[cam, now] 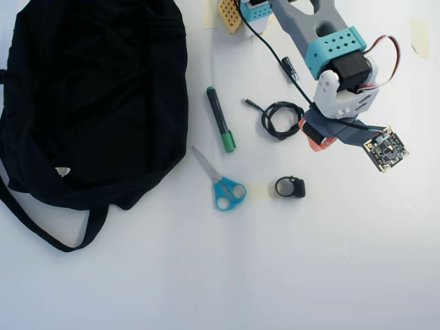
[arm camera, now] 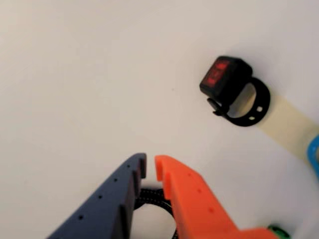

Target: Put the bike light into the black bag

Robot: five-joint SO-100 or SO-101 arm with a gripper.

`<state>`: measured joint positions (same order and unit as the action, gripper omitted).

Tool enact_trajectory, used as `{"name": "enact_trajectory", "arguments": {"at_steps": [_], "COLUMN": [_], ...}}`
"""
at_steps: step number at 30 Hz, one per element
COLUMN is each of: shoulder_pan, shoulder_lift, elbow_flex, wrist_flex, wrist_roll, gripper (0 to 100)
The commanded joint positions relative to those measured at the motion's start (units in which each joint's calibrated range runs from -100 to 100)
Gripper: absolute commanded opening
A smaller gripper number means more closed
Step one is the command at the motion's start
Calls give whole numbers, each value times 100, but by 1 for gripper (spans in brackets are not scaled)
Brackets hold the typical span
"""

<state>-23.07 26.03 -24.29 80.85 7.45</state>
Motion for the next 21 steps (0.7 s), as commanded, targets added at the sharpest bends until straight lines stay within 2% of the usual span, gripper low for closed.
{"name": "enact_trajectory", "arguments": {"at_steps": [1,9,21], "shoulder_pan": [71,385,482], "shoulder_lift": [-14,177,1663], "elbow_flex": [-266,-608,-2692], "wrist_flex": [46,-23,-57], "wrist_roll": [-110,-158,-278], "gripper": [2,2,2]}}
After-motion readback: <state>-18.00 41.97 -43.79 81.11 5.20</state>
